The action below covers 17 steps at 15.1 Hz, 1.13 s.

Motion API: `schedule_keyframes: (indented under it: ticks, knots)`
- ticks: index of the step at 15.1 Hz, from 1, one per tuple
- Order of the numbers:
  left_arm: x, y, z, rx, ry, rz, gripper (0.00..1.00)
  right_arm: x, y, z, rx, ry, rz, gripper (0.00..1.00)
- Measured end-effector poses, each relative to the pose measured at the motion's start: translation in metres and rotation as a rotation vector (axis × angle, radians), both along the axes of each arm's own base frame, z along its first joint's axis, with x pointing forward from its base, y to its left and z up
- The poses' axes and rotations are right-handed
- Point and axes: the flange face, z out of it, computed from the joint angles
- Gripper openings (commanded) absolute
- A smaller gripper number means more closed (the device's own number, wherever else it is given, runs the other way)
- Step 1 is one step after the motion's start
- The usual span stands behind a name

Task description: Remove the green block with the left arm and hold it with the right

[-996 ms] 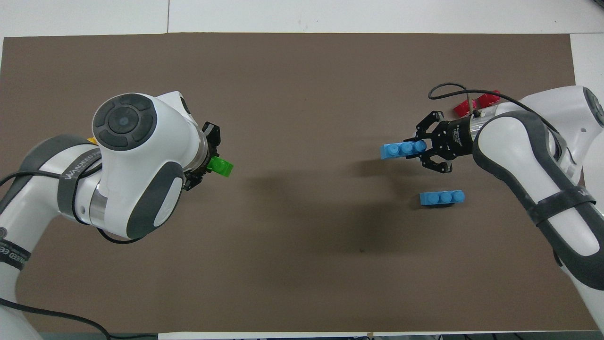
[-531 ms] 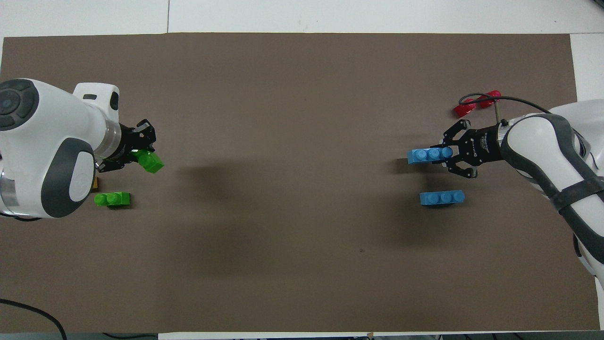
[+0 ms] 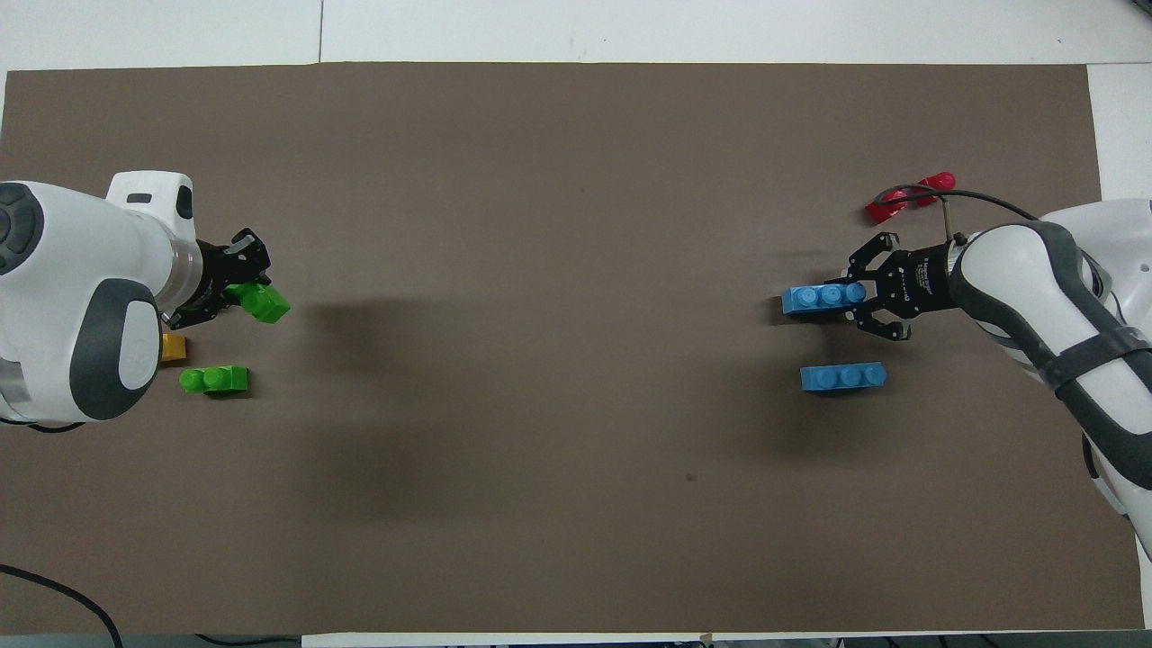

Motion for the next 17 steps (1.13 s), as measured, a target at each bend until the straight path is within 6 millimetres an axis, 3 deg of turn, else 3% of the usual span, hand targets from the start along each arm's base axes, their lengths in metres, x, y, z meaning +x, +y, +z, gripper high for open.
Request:
schedule_keyframes:
  ticks: [6, 14, 16, 17]
  knots:
    - [0.003, 0.019, -0.041, -0.018, -0.042, 0.153, 0.00, -0.001, 0.003, -0.001, -0.001, 0.001, 0.003, 0.00]
    - [0.000, 0.000, -0.080, -0.014, 0.018, 0.126, 0.00, -0.002, 0.007, -0.005, -0.014, -0.011, 0.001, 0.00]
    - [0.000, -0.002, -0.081, -0.014, 0.015, 0.122, 0.00, -0.002, 0.007, -0.006, -0.014, -0.011, 0.001, 0.00]
    - [0.000, -0.002, -0.081, -0.013, 0.015, 0.116, 0.00, -0.002, 0.007, -0.006, -0.014, -0.011, 0.002, 0.06]
